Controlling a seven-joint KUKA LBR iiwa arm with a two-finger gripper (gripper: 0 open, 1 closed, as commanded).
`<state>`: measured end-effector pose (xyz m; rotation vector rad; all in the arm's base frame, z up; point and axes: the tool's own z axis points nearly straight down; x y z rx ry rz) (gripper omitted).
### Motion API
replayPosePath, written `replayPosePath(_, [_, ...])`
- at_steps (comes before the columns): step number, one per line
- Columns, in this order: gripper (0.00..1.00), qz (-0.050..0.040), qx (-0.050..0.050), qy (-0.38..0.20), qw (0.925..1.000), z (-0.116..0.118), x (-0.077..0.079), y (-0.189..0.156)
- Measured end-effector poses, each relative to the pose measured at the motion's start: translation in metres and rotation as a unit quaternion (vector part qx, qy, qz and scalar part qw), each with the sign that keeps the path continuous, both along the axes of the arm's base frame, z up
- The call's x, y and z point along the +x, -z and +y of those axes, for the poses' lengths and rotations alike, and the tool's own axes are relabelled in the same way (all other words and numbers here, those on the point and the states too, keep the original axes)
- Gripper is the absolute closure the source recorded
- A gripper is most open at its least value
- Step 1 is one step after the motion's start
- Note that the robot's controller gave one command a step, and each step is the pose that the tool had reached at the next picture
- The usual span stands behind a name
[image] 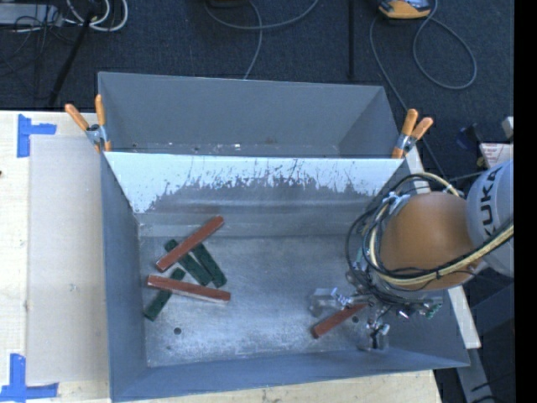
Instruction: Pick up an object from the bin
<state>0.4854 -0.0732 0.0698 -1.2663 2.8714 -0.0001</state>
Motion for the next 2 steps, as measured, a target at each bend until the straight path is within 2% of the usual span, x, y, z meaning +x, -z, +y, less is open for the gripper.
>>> replayPosePath(1, [1.00, 0.0015, 0.000, -0.001, 1.0000, -0.0001, -0.0008, 0.0003])
replayPosePath(2, [0.00, 0.0002, 0.000, -0.001, 1.0000, 0.0001, 0.0003, -0.0002])
